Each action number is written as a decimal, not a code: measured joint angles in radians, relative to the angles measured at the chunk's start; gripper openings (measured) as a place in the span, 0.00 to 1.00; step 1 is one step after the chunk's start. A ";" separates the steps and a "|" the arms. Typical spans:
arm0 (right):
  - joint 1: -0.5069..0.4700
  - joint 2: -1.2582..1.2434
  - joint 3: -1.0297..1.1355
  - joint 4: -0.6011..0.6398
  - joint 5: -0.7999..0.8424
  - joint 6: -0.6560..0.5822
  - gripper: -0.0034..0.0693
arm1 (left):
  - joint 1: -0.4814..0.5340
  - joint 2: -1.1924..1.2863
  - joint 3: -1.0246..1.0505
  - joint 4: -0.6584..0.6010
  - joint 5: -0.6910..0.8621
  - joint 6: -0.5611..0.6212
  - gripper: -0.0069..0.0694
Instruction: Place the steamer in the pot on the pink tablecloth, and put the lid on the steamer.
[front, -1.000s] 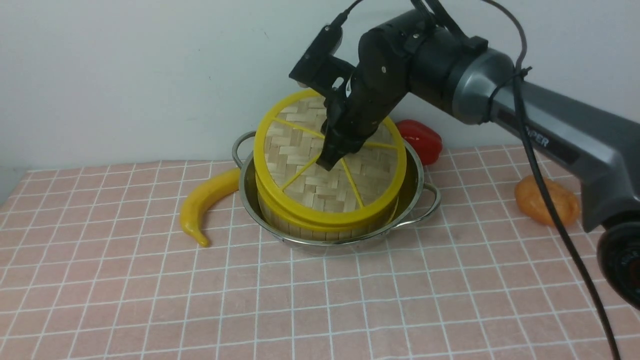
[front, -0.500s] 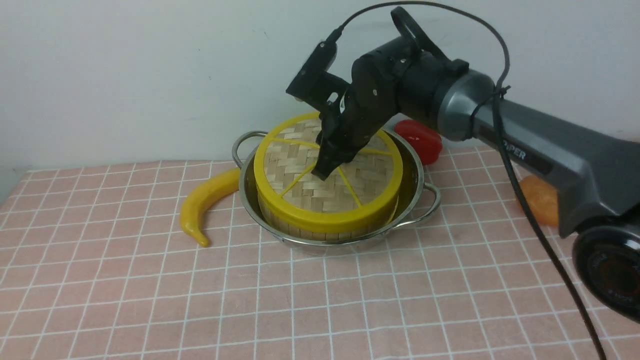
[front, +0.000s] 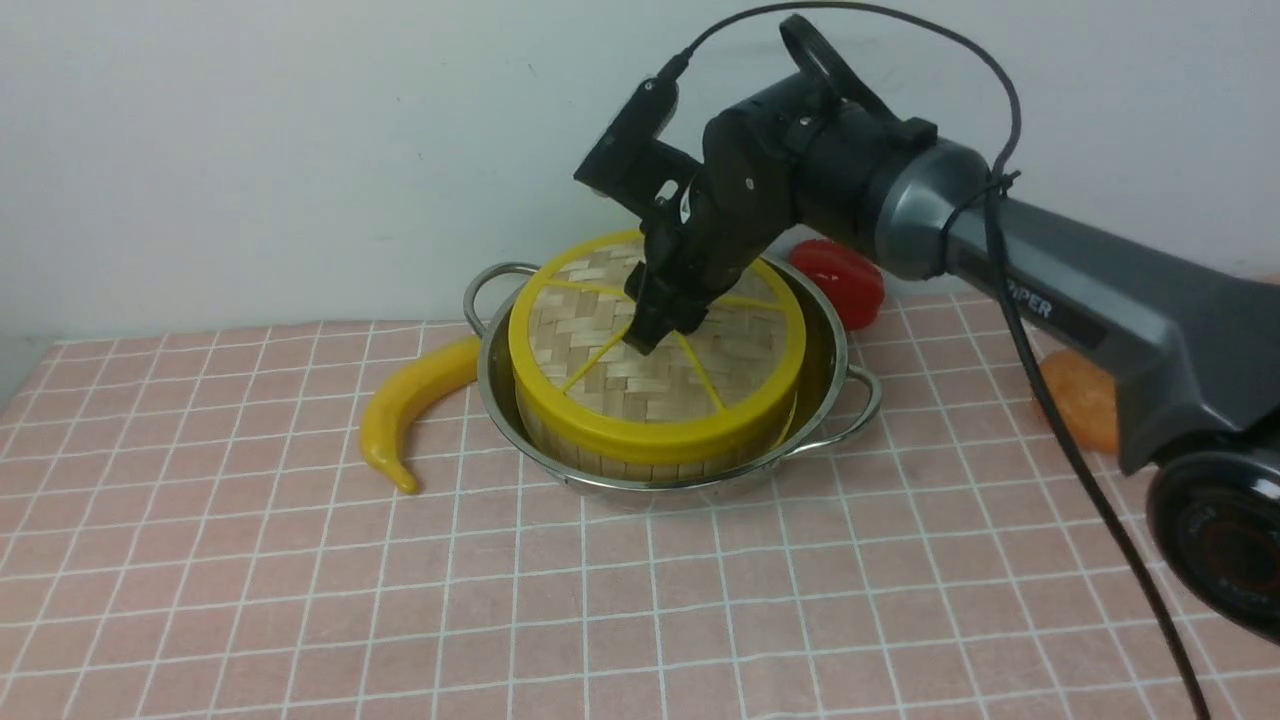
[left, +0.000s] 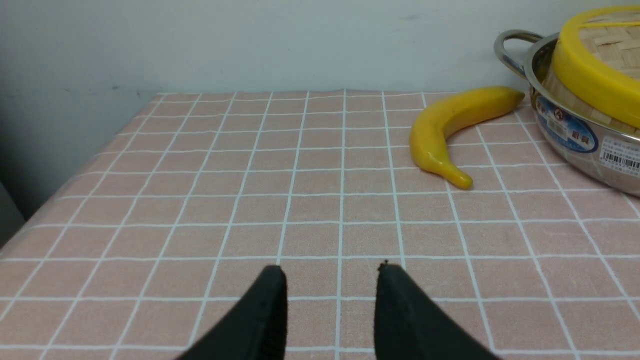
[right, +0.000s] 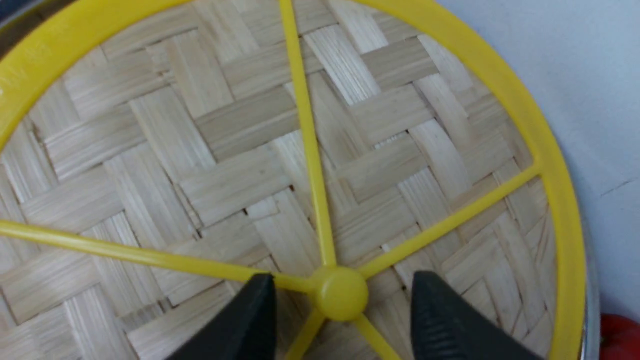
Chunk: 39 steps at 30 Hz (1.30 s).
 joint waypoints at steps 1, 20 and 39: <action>0.000 -0.014 0.000 0.000 0.002 0.004 0.65 | 0.000 0.000 0.000 0.000 0.000 0.000 0.41; 0.000 -0.397 0.000 0.220 0.279 0.365 0.03 | 0.000 0.000 0.000 0.000 0.000 0.000 0.41; 0.000 -0.687 0.584 0.320 0.209 0.211 0.04 | 0.000 0.000 0.000 0.000 0.000 0.000 0.41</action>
